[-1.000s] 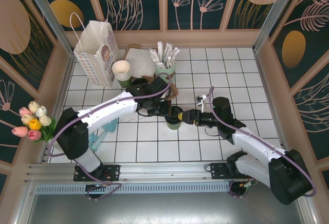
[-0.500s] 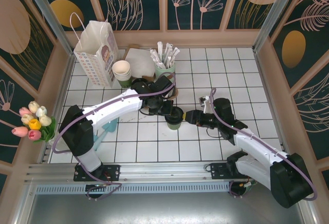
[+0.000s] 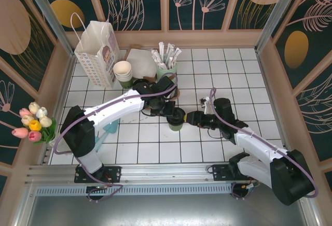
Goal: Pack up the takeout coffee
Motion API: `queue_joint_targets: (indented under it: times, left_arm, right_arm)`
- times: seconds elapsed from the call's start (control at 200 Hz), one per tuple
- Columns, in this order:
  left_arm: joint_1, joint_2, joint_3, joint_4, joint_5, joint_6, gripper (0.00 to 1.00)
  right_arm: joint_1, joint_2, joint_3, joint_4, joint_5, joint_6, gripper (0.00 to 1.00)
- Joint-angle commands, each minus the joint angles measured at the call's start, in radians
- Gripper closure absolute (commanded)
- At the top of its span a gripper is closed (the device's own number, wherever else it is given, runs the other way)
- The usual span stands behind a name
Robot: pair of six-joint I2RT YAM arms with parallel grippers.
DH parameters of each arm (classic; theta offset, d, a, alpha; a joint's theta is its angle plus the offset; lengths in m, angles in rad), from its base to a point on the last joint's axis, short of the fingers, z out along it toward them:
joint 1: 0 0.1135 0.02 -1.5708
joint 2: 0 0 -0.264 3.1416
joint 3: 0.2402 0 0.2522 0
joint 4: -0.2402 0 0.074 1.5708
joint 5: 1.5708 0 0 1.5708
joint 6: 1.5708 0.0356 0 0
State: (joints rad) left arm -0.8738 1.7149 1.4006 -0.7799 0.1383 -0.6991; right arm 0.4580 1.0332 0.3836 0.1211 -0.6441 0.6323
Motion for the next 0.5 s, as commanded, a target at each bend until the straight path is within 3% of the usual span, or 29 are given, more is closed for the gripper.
queue_joint_targets:
  times: [0.0,0.17,0.305,0.495]
  left_arm:
    - [-0.008,0.05,-0.011,-0.046,-0.024,0.015,1.0]
    - [-0.01,0.058,-0.009,-0.05,-0.015,0.021,1.0]
    - [-0.009,0.062,-0.005,-0.002,0.093,0.0,1.0]
    - [-0.01,0.09,-0.018,-0.056,0.017,0.018,1.0]
  right_arm:
    - [0.002,0.016,0.037,-0.076,0.048,-0.009,0.6]
    - [0.001,0.054,0.072,-0.178,0.064,-0.016,0.67]
    - [0.002,0.109,0.103,-0.251,0.081,-0.017,0.72]
    - [0.009,0.165,0.112,-0.285,0.118,0.008,0.77]
